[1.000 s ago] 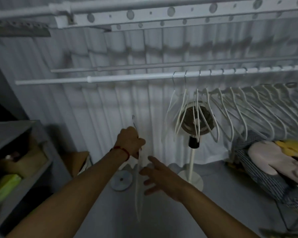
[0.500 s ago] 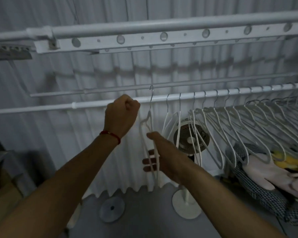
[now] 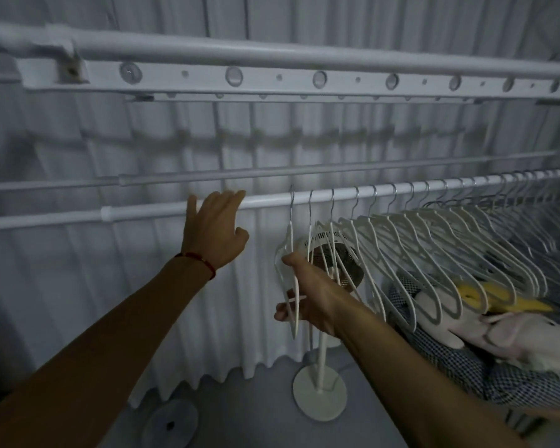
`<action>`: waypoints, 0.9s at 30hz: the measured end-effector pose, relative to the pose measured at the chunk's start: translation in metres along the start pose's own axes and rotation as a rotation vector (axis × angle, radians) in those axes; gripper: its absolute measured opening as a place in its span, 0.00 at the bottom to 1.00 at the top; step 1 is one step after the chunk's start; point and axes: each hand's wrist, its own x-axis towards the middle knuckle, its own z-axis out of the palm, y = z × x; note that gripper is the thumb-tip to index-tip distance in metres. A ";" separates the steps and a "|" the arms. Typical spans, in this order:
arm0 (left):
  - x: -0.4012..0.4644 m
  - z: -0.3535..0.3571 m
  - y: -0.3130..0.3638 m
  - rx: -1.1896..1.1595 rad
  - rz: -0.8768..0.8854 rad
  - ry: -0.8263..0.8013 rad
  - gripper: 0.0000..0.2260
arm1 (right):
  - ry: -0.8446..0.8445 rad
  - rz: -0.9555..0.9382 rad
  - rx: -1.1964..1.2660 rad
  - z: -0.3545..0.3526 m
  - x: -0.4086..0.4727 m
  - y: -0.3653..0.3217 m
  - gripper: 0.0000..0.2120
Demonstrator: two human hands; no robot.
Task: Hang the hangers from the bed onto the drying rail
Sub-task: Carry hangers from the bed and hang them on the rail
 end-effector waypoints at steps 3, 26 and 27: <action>0.000 0.003 -0.002 -0.012 0.010 0.025 0.30 | 0.011 0.024 -0.035 0.004 0.004 0.012 0.21; -0.060 -0.008 0.046 -0.364 -0.029 -0.009 0.28 | 0.138 0.042 -0.040 0.014 -0.033 0.055 0.33; -0.076 -0.016 0.059 -0.447 -0.025 -0.003 0.27 | 0.140 0.048 -0.072 0.009 -0.045 0.064 0.33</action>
